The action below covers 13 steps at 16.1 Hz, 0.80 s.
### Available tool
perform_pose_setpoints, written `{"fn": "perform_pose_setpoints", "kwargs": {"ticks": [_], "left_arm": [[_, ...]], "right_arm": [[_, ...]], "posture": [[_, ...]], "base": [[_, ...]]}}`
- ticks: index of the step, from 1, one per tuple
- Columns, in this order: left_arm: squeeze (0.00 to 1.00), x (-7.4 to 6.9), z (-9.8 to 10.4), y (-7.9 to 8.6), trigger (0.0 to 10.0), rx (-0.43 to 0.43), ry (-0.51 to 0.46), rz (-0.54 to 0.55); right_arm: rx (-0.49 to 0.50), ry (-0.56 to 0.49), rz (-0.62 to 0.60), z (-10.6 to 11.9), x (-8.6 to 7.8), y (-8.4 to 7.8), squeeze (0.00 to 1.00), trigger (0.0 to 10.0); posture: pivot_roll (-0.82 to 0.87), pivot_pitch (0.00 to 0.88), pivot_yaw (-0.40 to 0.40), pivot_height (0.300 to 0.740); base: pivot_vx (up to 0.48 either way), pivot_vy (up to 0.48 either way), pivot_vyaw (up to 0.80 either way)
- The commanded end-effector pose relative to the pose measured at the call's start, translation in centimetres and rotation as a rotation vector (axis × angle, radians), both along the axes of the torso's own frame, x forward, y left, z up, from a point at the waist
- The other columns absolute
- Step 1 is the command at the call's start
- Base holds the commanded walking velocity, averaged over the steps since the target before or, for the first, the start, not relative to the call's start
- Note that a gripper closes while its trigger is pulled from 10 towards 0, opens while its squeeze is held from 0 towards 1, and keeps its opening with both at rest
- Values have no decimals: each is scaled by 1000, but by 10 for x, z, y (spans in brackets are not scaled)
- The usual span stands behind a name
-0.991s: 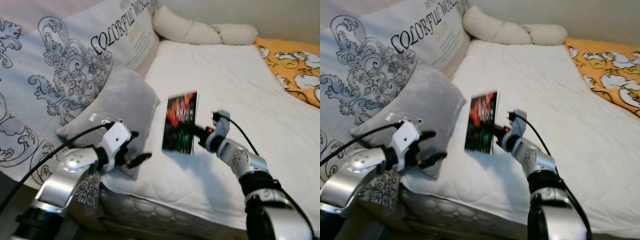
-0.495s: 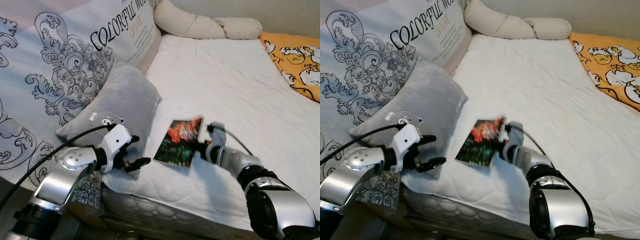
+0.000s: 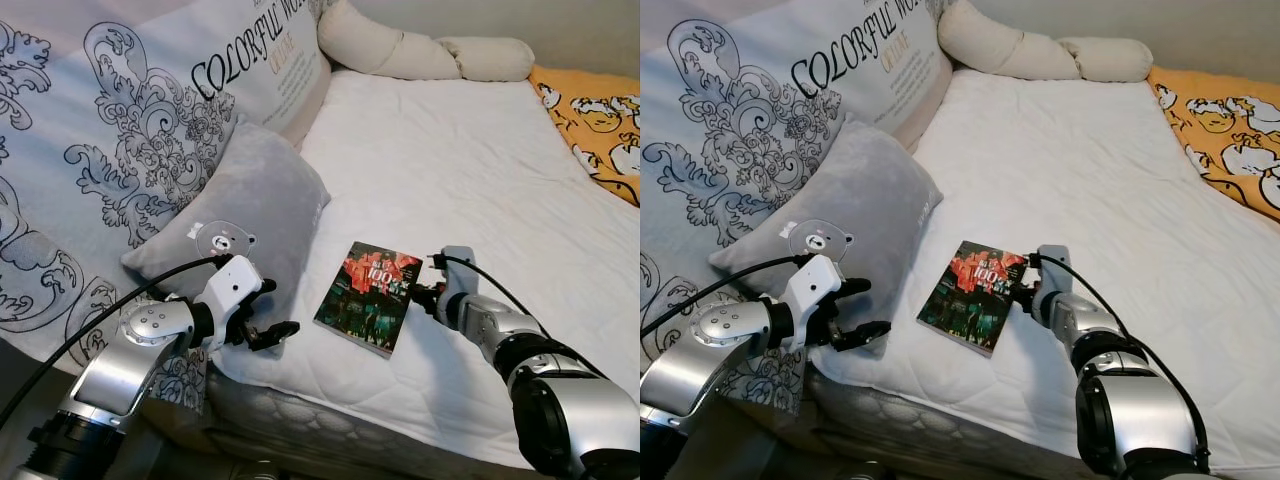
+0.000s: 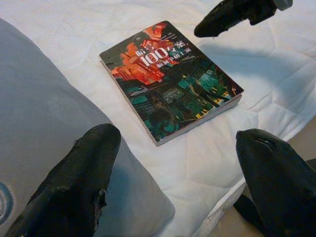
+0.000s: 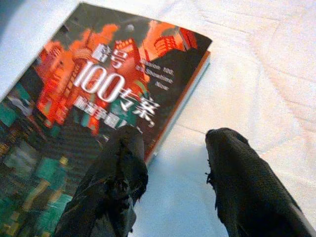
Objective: Clean up the room
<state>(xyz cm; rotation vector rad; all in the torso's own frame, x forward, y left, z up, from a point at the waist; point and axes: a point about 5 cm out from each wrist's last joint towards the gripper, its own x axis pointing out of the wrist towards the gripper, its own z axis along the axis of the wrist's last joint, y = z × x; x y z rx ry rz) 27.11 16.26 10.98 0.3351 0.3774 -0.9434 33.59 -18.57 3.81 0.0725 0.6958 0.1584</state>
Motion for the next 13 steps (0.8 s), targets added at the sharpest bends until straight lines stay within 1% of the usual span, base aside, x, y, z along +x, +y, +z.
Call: {"fn": "perform_pose_setpoints", "kwargs": {"ticks": [1,2,3,4,5,7,8,10,11,12,13], "left_arm": [[0,-1,-1,-1,10000,3,4,0],[0,-2,-2,-1,10000,-4,6,5],[0,-3,-3,-2,10000,-11,12,9],[0,-5,-5,-2,10000,-13,20,6],[0,-6,-7,-3,10000,-12,28,-1],[0,-7,-8,-4,10000,-7,33,-10],[0,-6,-10,-5,10000,1,32,-15],[0,-5,-9,-7,10000,2,27,-15],[0,-4,-8,-7,10000,2,27,-15],[0,-4,-8,-6,10000,8,22,-9],[0,-3,-8,-5,10000,13,19,-2]], "right_arm": [[-30,-36,28,7,5,-3,1000,10000],[-29,-73,114,12,7,0,1000,10000],[55,-102,267,17,9,15,1000,10000],[130,-76,432,17,4,30,1000,10000],[177,-23,575,13,-3,42,1000,10000],[200,52,712,5,-14,54,1000,10000],[212,125,812,-4,-25,62,1000,10000],[192,199,894,-14,-37,64,1000,10000],[167,222,906,-18,-40,63,1000,10000],[85,250,913,-24,-43,58,1000,10000],[4,256,902,-28,-44,52,1000,10000]], "posture": [[204,0,5,740],[198,0,8,740],[193,0,11,740],[189,0,13,740],[179,0,19,740],[169,0,22,740],[173,0,18,740],[182,0,15,740],[184,0,14,740],[185,0,16,740],[186,0,18,740]], "base": [[0,0,0],[0,0,0],[0,0,0],[0,0,0],[0,0,0],[0,0,0],[0,0,0],[0,0,0],[0,0,0],[0,0,0],[0,0,0]]}}
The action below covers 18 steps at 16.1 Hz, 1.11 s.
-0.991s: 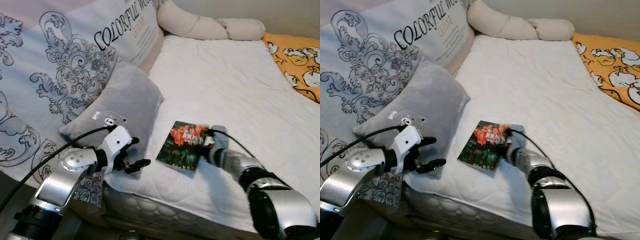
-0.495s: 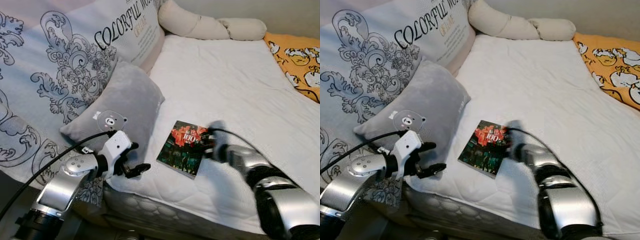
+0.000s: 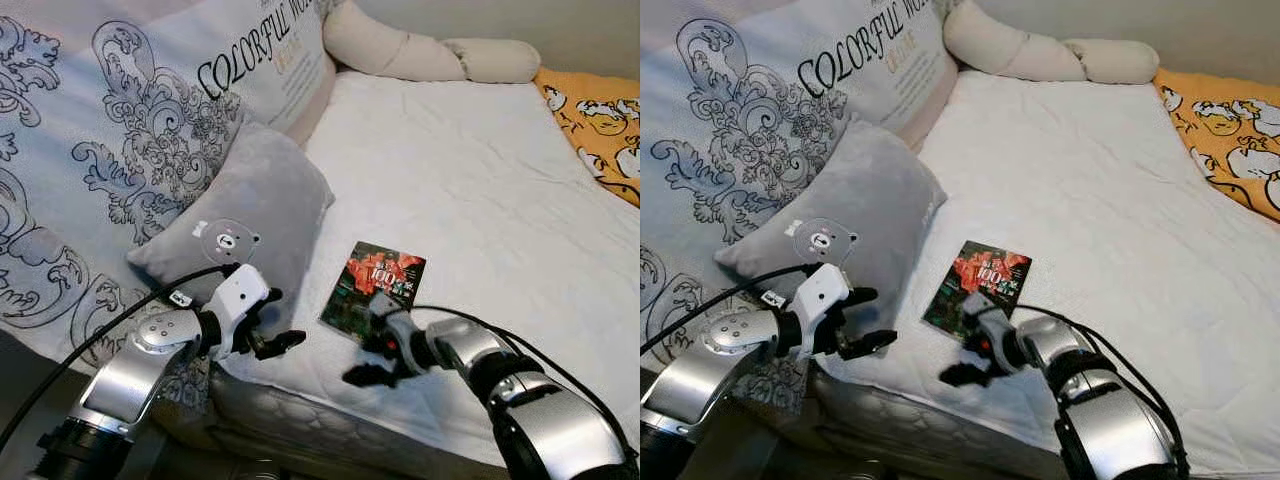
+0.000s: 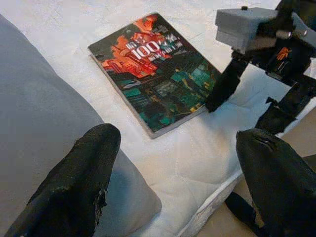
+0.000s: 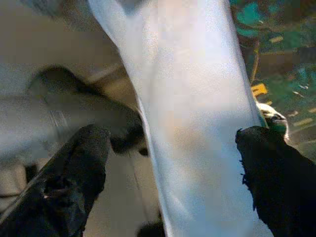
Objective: Clean up the room
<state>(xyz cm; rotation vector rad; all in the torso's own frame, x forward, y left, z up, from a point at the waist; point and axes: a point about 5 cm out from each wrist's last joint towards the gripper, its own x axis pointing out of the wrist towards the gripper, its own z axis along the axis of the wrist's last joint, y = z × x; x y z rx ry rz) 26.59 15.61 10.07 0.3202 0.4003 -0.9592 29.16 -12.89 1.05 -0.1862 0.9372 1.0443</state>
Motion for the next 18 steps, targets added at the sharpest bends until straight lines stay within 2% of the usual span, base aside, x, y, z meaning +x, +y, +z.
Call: {"fn": "perform_pose_setpoints", "kwargs": {"ticks": [1,2,5,8,11,14,16,17,18], "left_arm": [[0,2,1,2,10000,18,-9,8],[0,1,1,1,10000,16,-5,1],[0,0,0,1,10000,15,-4,0],[0,-4,3,-2,10000,-68,7,11],[0,-9,9,-2,10000,-186,14,99],[0,-3,11,9,10000,-278,-46,317],[0,0,13,9,10000,-331,-65,436],[0,0,13,9,10000,-338,-68,458],[0,0,12,8,10000,-342,-75,502]], "right_arm": [[-60,-31,-3,-1,2,-7,1000,10000],[-69,-60,-46,2,6,-11,1000,10000],[-73,-72,-43,4,7,-15,1000,10000],[206,-114,35,28,13,-9,1000,10000],[299,-211,109,43,4,-15,1000,10000],[331,-457,-32,72,3,-21,1000,10000],[338,-501,-107,86,-3,-20,1000,10000],[348,-512,-132,88,-3,-20,1000,10000],[376,-544,-255,91,0,-19,1000,10000]], "posture": [[186,0,18,740],[185,0,18,740],[176,0,19,740],[167,0,14,740],[172,0,4,740],[125,0,20,740],[120,0,12,740],[121,0,10,740],[130,0,1,740]], "base": [[0,0,0],[0,0,0],[0,0,0],[0,0,0],[0,0,0],[0,0,0],[0,-154,0],[0,-326,0],[0,-435,0]]}}
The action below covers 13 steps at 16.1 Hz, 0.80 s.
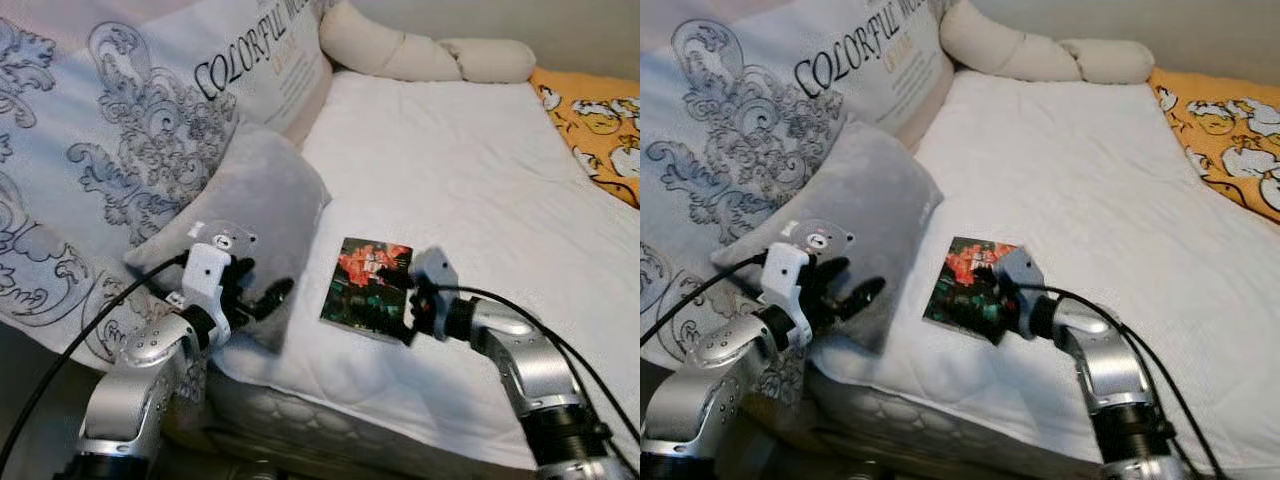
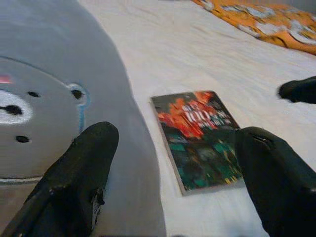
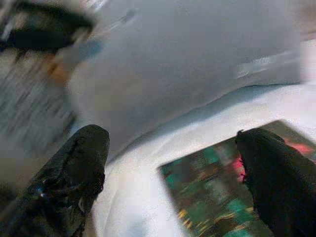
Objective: Clean up the room
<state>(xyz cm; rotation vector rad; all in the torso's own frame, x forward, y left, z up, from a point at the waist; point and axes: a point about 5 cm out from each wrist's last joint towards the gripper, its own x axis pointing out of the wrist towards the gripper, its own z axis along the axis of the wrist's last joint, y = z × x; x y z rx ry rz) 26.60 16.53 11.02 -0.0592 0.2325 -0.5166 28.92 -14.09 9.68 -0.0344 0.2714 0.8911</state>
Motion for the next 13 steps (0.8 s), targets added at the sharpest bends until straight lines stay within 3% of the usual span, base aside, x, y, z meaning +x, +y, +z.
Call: {"fn": "perform_pose_setpoints", "kwargs": {"ticks": [1,4,5,6,8,10,13], "left_arm": [[0,0,1,-3,10000,6,-2,33],[0,7,-4,-1,10000,150,-10,50],[0,10,-3,2,10000,168,-16,66],[0,11,-3,1,10000,171,-17,69],[0,16,-1,-3,10000,174,-41,81],[0,23,3,3,10000,174,-60,141],[0,31,2,14,10000,172,-65,252]], "right_arm": [[34,-16,-170,4,7,-7,1000,10000],[11,-38,-462,-2,18,-9,1000,10000],[46,-32,-582,0,17,-10,1000,10000],[68,-5,-573,-2,18,-7,1000,10000],[130,25,-699,1,26,-3,1000,10000],[39,-7,-689,-3,26,3,1000,10000],[13,-4,-740,-3,28,7,1000,10000]], "posture": [[161,0,-23,740],[158,0,-20,740],[135,0,-1,740],[127,0,6,740],[133,0,3,740],[115,0,9,740],[113,0,9,740]], "base": [[0,-435,0],[0,-451,0],[0,-461,0],[0,-465,0],[0,-461,0],[0,-454,0],[0,-454,0]]}}
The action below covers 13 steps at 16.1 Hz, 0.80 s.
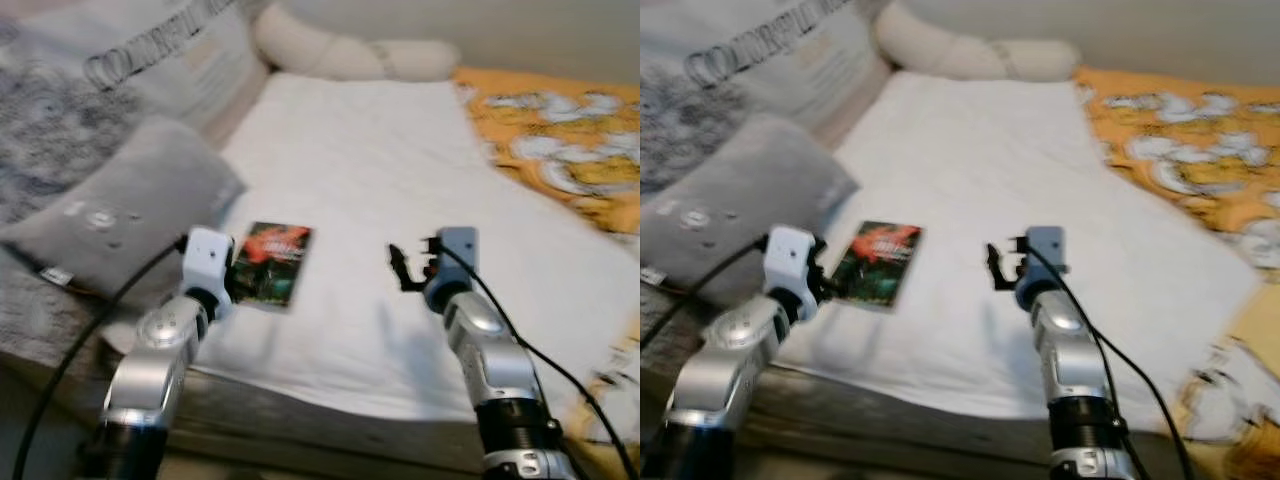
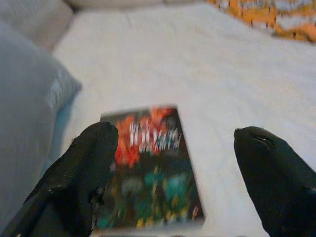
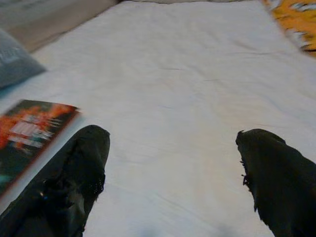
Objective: Clean up the room
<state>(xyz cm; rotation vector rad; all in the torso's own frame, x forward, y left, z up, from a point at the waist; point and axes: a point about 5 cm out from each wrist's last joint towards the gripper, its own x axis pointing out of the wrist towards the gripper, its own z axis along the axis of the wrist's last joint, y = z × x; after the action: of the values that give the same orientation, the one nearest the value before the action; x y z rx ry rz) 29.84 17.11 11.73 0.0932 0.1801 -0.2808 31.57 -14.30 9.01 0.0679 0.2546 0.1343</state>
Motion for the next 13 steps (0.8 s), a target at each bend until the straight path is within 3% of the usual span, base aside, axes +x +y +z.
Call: {"fn": "perform_pose_setpoints", "kwargs": {"ticks": [1,8,13], "left_arm": [[0,-1,-5,7,10000,34,17,34],[0,2,-9,5,10000,35,11,51],[0,7,-7,4,10000,-16,3,69]], "right_arm": [[-26,4,15,0,1,9,1000,10000],[-93,21,7,-6,1,7,1000,10000],[-75,45,5,-9,2,12,1000,10000]], "posture": [[127,0,0,740],[116,0,9,740],[116,0,12,740]], "base": [[0,-450,0],[0,-448,0],[0,-52,0]]}}
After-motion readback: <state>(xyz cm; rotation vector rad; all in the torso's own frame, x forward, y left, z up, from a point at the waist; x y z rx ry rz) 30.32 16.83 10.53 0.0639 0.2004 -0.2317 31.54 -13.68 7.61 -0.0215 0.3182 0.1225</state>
